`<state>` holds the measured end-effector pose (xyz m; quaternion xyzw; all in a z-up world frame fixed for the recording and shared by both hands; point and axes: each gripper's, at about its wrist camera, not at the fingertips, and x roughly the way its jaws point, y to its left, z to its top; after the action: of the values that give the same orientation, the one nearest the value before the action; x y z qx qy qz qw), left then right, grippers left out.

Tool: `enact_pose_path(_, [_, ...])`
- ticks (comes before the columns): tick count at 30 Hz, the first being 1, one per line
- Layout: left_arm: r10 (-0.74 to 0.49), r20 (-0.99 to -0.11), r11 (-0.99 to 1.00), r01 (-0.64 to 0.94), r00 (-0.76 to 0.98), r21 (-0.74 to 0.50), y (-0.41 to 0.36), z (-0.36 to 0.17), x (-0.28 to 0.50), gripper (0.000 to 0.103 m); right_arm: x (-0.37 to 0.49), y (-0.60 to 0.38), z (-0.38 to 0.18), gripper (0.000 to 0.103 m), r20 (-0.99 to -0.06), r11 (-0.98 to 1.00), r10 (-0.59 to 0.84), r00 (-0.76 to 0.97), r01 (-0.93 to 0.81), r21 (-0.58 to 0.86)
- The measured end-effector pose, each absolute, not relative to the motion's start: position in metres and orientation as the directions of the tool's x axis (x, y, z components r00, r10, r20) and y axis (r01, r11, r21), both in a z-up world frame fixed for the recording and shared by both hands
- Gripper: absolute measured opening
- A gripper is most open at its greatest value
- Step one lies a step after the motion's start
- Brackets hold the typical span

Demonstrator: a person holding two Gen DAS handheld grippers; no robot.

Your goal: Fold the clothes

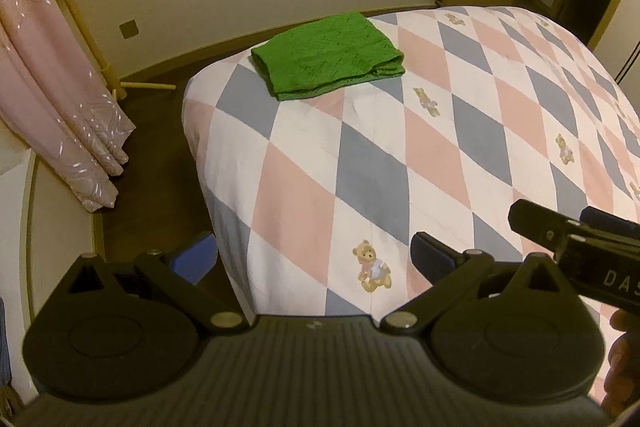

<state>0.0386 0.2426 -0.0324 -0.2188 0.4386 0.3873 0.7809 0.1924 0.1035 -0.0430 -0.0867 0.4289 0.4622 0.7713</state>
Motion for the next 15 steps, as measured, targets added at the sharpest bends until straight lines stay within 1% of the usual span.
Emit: enact_pose_path(15, [0.445, -0.818, 0.622, -0.783, 0.364, -0.010, 0.249, -0.014, 0.049, 0.102, 0.201, 0.104, -0.025, 0.103, -0.705, 0.577, 0.665, 0.246, -0.769, 0.276])
